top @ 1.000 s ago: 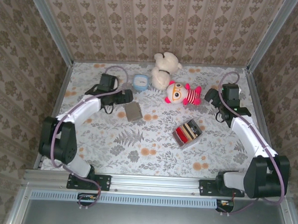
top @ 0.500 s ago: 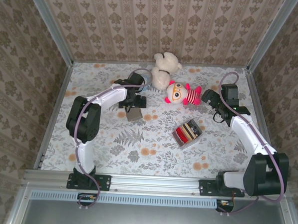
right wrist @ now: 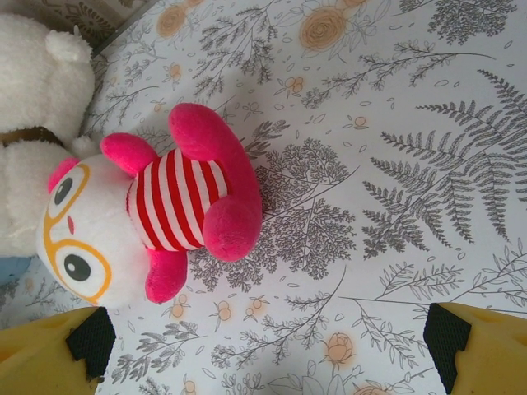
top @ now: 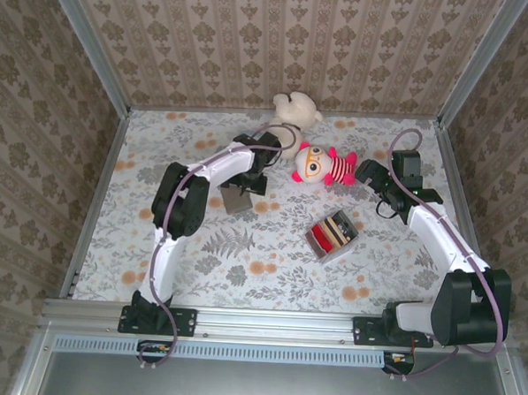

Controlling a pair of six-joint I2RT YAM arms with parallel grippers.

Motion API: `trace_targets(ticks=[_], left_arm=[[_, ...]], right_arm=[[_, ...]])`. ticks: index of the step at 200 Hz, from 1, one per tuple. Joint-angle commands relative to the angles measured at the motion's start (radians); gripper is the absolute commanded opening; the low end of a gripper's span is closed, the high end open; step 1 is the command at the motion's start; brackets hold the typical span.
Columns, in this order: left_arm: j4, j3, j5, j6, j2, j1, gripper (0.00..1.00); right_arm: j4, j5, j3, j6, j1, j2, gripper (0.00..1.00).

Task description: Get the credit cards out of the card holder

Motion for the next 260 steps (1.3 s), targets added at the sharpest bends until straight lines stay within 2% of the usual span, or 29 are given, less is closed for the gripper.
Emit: trace_targets(ticks=[1,22,47,123,154,175,192,211,237,260], left_arm=[[-0.095,0.048,-0.053,0.008,0.038,-0.004,0.8],[-0.107,0.051,-0.042,-0.001,0.04,-0.007,0.7],[-0.112,0.028,-0.045,-0.012,0.025,-0.026,0.66],[-0.066,-0.077,-0.053,-0.049,-0.041,-0.032,0.4],[-0.029,-0.11,-0.049,-0.028,-0.087,-0.029,0.28],[0.016,-0.138,-0.008,0.006,-0.143,-0.026,0.2],[0.064,-0.179,0.056,0.029,-0.21,-0.011,0.16],[0.144,-0.255,0.182,0.046,-0.314,0.017,0.13],[0.303,-0.374,0.481,0.043,-0.442,0.078,0.12],[0.43,-0.456,0.741,0.021,-0.487,0.115,0.13]], right_arm=[[-0.004,-0.02,-0.008,0.02,0.003,0.002,1.0],[-0.003,-0.02,-0.01,0.026,0.005,0.002,1.0],[-0.004,-0.027,-0.009,0.034,0.007,0.003,1.0],[-0.002,-0.065,0.005,0.051,0.013,0.002,1.0],[0.0,-0.074,0.008,0.055,0.016,0.002,1.0],[-0.002,-0.084,0.012,0.054,0.021,-0.003,1.0],[-0.001,-0.094,0.013,0.057,0.024,-0.007,1.0],[0.004,-0.104,0.014,0.063,0.027,-0.013,1.0],[0.019,-0.123,0.019,0.076,0.039,-0.009,1.0],[0.036,-0.135,0.025,0.089,0.065,0.005,1.0]])
